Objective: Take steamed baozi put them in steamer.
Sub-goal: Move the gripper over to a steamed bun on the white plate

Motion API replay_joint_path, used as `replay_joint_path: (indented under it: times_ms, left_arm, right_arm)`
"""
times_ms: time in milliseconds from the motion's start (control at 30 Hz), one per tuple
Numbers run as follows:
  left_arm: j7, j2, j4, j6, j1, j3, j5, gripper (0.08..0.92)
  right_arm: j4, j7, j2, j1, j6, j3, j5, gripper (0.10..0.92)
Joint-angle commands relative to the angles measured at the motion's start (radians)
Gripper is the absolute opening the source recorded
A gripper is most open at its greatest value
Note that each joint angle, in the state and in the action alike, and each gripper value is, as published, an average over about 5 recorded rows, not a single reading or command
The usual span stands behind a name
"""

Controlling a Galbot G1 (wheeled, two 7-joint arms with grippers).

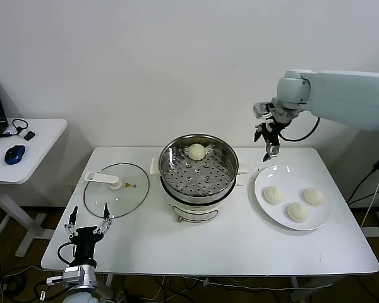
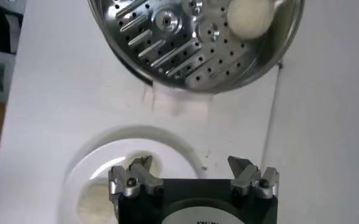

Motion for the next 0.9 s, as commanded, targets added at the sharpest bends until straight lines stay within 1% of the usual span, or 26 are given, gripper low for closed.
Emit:
replay_joint_path:
  times_ms: [33,233,433,667,900]
  left_arm:
    - [0.0,-0.003,0.001,0.001,0.0,0.002,0.003,0.823]
    - [-0.001,-0.004,0.002,0.001,0.001,-0.01,0.003,0.823]
    - [-0.001,-0.005,0.0,0.005,0.0,-0.023,0.003,0.823]
    - [-0.002,-0.007,0.006,0.004,0.004,-0.032,0.009,0.823]
    - [-0.001,-0.008,0.014,0.003,0.002,-0.033,0.013,0.823]
  right_arm:
    - [0.004,-0.038,-0.104,-0.106,-0.074,0.027,-0.056,0.823]
    - [-0.09,-0.06,-0.119,-0.23,-0.027,0.122,-0.12,0.823]
    - [-0.19,-0.071,-0.096,-0.347,0.012,0.22,-0.178,0.823]
    - [-0.229,-0.077,-0.089,-0.444,0.04,0.306,-0.243,0.823]
    - [-0.257,-0.057,-0.09,-0.514,0.044,0.371,-0.267,0.823]
